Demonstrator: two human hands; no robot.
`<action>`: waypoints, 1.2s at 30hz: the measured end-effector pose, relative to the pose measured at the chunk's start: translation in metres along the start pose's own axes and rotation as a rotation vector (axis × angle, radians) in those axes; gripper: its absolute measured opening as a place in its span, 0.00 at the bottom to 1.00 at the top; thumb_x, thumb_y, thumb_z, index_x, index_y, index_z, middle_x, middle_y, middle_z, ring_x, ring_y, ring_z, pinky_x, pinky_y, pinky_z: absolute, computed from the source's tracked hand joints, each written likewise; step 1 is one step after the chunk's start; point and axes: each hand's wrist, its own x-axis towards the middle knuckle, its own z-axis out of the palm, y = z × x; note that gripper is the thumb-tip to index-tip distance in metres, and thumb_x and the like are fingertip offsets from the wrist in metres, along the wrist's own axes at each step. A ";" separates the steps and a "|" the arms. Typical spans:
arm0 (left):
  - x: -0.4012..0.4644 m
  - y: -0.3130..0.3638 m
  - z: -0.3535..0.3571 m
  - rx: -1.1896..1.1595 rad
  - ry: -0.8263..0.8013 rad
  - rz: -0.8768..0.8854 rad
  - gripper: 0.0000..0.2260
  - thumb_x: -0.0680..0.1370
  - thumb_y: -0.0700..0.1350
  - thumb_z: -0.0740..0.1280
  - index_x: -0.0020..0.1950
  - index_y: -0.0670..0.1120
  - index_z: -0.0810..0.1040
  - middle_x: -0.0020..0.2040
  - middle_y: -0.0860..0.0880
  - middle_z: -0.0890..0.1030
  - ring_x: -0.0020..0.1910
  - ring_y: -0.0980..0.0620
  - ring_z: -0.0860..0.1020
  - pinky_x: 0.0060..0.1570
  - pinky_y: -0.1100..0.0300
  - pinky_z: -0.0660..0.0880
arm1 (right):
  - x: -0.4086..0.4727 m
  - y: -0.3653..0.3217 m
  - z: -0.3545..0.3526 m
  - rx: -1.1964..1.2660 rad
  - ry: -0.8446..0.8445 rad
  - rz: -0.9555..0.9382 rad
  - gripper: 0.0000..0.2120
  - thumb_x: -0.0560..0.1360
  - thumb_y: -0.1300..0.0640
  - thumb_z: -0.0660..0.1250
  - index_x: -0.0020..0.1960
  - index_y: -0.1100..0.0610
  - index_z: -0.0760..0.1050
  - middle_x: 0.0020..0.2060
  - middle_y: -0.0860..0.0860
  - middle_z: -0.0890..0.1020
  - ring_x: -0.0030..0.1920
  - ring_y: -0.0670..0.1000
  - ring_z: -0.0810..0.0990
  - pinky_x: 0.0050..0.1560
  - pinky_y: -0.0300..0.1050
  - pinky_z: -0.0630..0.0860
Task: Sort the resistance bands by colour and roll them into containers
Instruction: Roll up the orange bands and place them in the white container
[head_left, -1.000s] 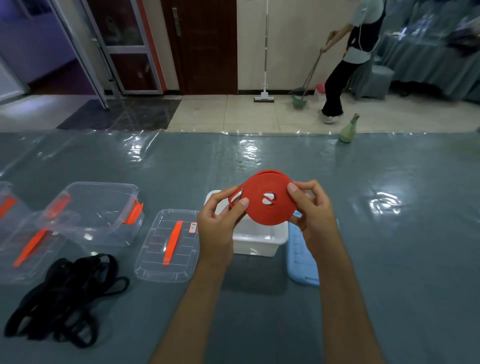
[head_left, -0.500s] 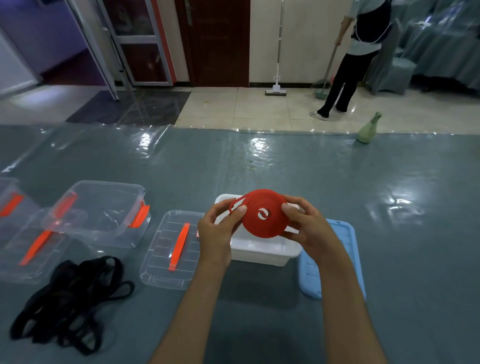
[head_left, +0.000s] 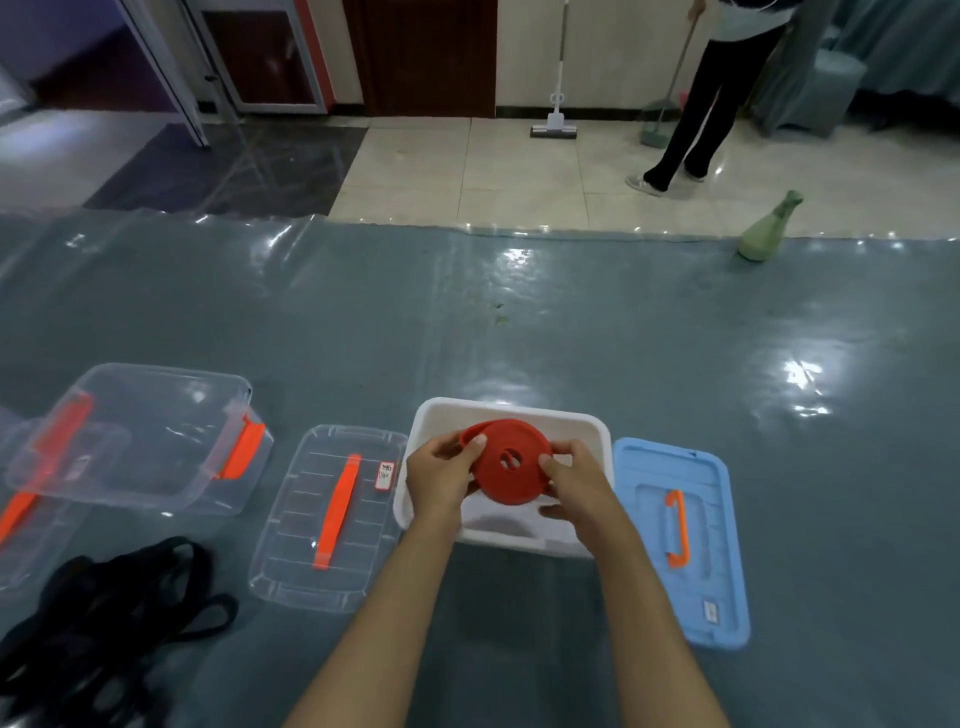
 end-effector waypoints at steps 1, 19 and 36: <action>0.007 -0.006 0.002 0.019 -0.002 -0.022 0.11 0.75 0.41 0.79 0.56 0.43 0.84 0.53 0.42 0.87 0.52 0.41 0.86 0.46 0.45 0.86 | 0.006 0.002 0.000 -0.063 -0.007 0.028 0.05 0.85 0.53 0.62 0.60 0.48 0.70 0.62 0.55 0.80 0.60 0.58 0.81 0.51 0.58 0.82; 0.119 -0.080 0.014 0.303 0.035 -0.206 0.11 0.69 0.41 0.83 0.50 0.46 0.87 0.48 0.44 0.88 0.50 0.42 0.87 0.57 0.42 0.83 | 0.064 0.041 0.023 -0.297 -0.035 0.125 0.09 0.78 0.63 0.62 0.46 0.55 0.81 0.41 0.57 0.86 0.39 0.54 0.83 0.42 0.46 0.82; 0.062 -0.022 0.010 0.764 -0.087 0.126 0.04 0.78 0.41 0.73 0.46 0.48 0.80 0.41 0.52 0.80 0.45 0.47 0.80 0.47 0.55 0.76 | 0.025 0.006 0.005 -0.537 0.039 -0.098 0.21 0.81 0.57 0.66 0.73 0.59 0.71 0.67 0.56 0.78 0.63 0.57 0.79 0.57 0.45 0.73</action>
